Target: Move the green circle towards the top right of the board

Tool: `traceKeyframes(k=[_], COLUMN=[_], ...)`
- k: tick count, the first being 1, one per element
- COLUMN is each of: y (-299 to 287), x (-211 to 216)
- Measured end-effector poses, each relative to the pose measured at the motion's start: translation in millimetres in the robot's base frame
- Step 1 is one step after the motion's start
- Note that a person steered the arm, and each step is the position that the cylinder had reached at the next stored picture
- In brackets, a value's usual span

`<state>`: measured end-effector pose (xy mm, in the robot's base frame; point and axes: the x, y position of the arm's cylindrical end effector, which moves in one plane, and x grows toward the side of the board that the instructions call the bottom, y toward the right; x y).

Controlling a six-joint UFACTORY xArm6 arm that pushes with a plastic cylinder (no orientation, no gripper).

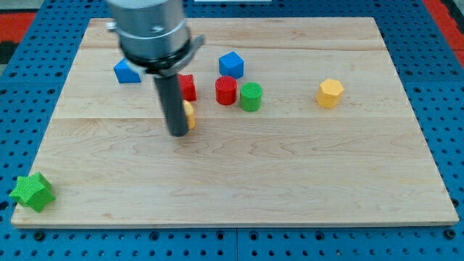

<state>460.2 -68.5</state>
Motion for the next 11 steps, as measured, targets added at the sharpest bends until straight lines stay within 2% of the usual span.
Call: traceKeyframes(k=[2, 5, 7, 10, 11], y=[80.0, 138.5, 180.6, 171.3, 199.9], x=[-39.9, -88.8, -145.3, -216.9, -224.8])
